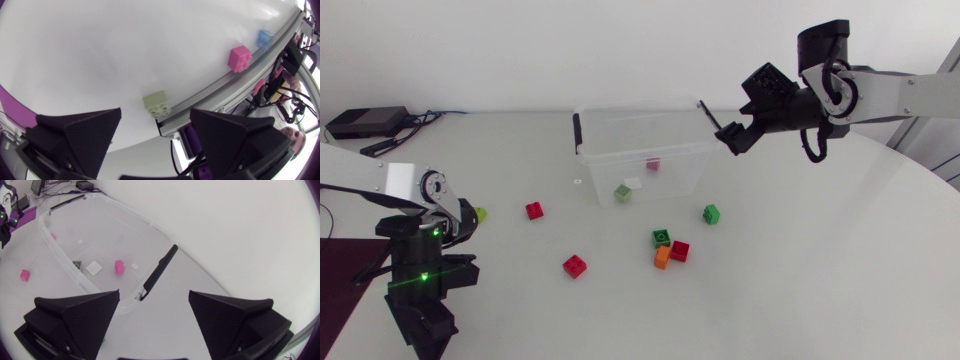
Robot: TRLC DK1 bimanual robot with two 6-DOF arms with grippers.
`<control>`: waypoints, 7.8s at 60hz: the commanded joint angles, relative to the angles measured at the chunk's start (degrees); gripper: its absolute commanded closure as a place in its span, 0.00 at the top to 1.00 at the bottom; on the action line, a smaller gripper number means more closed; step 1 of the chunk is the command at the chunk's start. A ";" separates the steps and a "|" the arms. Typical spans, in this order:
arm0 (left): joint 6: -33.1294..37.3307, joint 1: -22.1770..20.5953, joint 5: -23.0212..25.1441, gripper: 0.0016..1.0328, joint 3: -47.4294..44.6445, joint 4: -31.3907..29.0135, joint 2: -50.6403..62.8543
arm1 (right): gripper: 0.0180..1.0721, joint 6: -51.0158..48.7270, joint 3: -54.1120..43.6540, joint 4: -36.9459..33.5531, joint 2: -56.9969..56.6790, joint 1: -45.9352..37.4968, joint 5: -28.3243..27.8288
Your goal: Pick up the duplo bricks and place them in the container
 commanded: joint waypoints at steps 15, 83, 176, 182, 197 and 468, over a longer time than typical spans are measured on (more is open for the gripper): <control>-6.49 -2.17 -2.32 0.91 -2.71 -0.71 4.96 | 0.95 -2.06 -3.76 0.46 -1.40 -2.30 -1.52; -10.71 -2.25 -6.54 0.25 -6.93 10.27 8.30 | 0.95 -1.18 -5.43 0.54 -4.83 -3.36 -3.80; -16.86 -21.15 20.27 0.34 42.37 46.84 2.15 | 0.95 9.54 -22.13 -8.68 -17.93 4.73 -1.78; -17.04 -21.33 20.27 0.56 42.64 49.65 3.82 | 0.95 12.09 -20.99 -7.98 -13.71 4.82 -1.25; -17.22 -21.15 20.18 0.94 42.46 50.61 4.26 | 0.92 16.31 -16.77 -6.31 -3.25 6.40 0.94; -3.50 -25.90 12.10 0.29 5.72 50.18 -15.96 | 0.37 20.79 -1.30 -10.71 -10.02 10.97 7.53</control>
